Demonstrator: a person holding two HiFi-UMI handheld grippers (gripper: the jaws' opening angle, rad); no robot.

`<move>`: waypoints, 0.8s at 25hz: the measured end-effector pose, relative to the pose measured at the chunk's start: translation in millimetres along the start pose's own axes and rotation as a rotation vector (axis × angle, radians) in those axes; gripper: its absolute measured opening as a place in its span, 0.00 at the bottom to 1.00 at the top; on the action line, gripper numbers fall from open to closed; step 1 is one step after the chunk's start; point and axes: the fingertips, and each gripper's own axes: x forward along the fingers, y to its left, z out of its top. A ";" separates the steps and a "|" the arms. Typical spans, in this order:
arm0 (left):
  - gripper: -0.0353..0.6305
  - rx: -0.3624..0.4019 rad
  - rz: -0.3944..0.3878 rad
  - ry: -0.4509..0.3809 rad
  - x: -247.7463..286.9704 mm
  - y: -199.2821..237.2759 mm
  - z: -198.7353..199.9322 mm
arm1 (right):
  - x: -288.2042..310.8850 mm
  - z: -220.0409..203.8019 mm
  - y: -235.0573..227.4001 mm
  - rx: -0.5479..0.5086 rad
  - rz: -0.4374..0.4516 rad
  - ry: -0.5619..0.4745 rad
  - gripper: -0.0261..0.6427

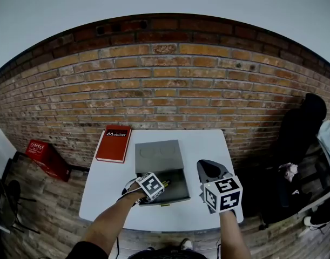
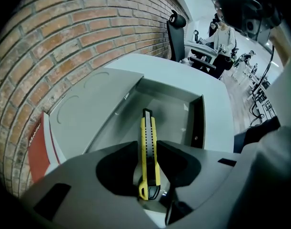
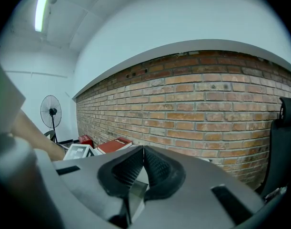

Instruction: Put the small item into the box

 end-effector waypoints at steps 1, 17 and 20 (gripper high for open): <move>0.26 -0.004 0.002 -0.011 -2.3 0.4 1.6 | 0.9 -0.2 1.1 0.000 0.004 0.001 0.07; 0.24 -0.065 0.157 -0.168 -58.0 32.9 13.6 | 14.5 6.4 24.7 -0.010 0.067 -0.007 0.07; 0.23 -0.078 0.210 -0.226 -72.2 43.8 17.7 | 15.8 8.5 28.0 -0.015 0.075 -0.008 0.07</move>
